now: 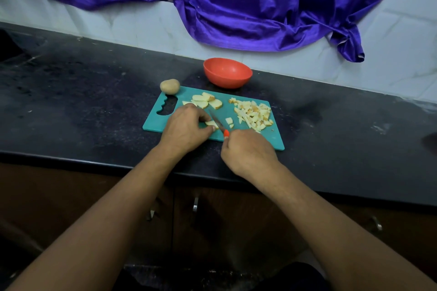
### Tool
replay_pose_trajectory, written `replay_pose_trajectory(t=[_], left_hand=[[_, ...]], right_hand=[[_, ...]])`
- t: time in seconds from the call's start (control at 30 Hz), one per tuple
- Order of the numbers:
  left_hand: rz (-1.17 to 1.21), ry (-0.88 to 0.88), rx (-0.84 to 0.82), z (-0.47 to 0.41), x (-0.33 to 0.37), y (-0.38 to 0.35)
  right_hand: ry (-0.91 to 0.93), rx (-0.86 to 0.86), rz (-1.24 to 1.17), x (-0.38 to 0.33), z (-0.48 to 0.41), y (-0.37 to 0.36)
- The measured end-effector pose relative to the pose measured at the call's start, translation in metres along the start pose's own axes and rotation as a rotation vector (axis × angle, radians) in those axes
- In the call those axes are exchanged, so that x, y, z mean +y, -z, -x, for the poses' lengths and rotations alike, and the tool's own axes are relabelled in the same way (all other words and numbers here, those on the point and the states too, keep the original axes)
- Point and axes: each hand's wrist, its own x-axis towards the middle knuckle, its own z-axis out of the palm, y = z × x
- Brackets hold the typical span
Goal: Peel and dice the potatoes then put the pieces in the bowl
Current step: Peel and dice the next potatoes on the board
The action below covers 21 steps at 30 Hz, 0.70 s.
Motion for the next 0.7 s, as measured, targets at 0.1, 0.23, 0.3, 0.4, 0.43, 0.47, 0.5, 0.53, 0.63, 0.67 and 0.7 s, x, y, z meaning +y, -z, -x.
replay_pose_trajectory(t=[0.1, 0.23, 0.3, 0.4, 0.43, 0.47, 0.5, 0.53, 0.63, 0.67, 0.7], left_hand=[[0.001, -0.003, 0.006, 0.000, -0.001, 0.000], [-0.011, -0.014, 0.013, 0.000, 0.000, 0.000], [-0.015, -0.018, 0.012, 0.000, 0.000, 0.000], [-0.011, -0.011, 0.008, 0.000, 0.000, 0.000], [-0.011, -0.005, 0.006, 0.000, 0.000, 0.000], [-0.009, 0.001, 0.005, 0.000, 0.001, 0.000], [-0.009, 0.006, 0.004, 0.000, 0.000, 0.000], [-0.010, 0.008, 0.001, 0.000, 0.000, 0.000], [-0.012, 0.016, -0.011, 0.001, 0.002, 0.002], [-0.004, 0.021, -0.014, 0.001, 0.002, 0.003], [0.016, 0.027, -0.016, 0.001, 0.002, 0.003]], right_hand=[[0.017, -0.018, 0.027, -0.002, -0.001, -0.003], [0.043, -0.020, 0.057, 0.002, 0.001, -0.005], [0.058, -0.021, 0.072, 0.004, 0.002, -0.007], [0.075, 0.007, 0.085, 0.009, 0.006, -0.011], [0.070, 0.021, 0.080, 0.011, 0.006, -0.012], [0.058, 0.030, 0.070, 0.013, 0.007, -0.013], [0.035, 0.032, 0.055, 0.014, 0.006, -0.013], [0.009, 0.026, 0.038, 0.016, 0.005, -0.012], [-0.049, -0.003, -0.021, 0.018, 0.000, -0.007], [-0.055, -0.006, -0.044, 0.019, -0.002, -0.006], [-0.057, -0.003, -0.062, 0.020, -0.002, -0.004]])
